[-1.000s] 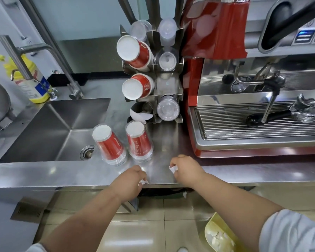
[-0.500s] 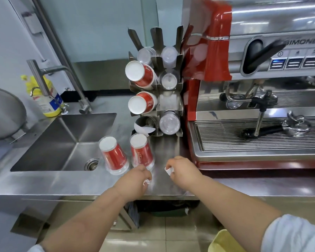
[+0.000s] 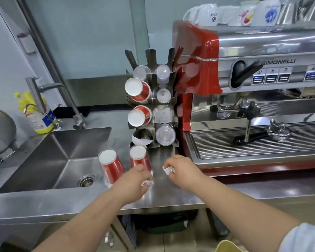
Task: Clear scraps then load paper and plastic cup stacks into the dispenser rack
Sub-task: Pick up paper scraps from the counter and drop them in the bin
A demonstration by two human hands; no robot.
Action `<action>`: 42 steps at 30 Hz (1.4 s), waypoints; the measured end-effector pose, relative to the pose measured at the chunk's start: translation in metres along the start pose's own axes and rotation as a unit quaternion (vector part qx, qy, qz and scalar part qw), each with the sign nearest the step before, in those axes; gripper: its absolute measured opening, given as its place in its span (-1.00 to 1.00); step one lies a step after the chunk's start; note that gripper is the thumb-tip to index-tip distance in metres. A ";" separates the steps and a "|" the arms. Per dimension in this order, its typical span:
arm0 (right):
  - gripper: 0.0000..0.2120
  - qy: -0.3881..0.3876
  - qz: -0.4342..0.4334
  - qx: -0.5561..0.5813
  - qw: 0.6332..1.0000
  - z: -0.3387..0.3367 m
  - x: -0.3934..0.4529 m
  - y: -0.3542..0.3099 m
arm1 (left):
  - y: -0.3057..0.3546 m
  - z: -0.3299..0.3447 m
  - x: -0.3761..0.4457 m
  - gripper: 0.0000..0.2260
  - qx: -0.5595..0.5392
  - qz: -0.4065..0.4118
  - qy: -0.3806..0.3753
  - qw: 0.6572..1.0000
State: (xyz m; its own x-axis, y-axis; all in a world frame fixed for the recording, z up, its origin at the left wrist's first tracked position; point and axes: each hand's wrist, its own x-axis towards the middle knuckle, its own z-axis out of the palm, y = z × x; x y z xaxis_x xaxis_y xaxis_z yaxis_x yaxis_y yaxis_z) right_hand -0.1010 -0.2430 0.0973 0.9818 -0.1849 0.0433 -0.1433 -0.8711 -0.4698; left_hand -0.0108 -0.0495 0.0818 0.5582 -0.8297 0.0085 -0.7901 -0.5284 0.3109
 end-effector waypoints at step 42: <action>-0.74 0.193 0.261 -0.096 0.941 -0.139 -0.335 -0.013 | 0.253 -0.044 0.027 -0.86 -0.009 0.492 -0.075 0.867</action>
State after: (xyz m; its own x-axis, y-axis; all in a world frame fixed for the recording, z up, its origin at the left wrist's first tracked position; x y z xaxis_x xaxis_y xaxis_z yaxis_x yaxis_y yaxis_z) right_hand -0.4457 -0.2329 0.2119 0.6585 -0.7293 0.1860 -0.6493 -0.6754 -0.3495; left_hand -0.1846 -0.1979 0.2029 -0.4251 -0.8916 0.1558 -0.8600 0.4515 0.2379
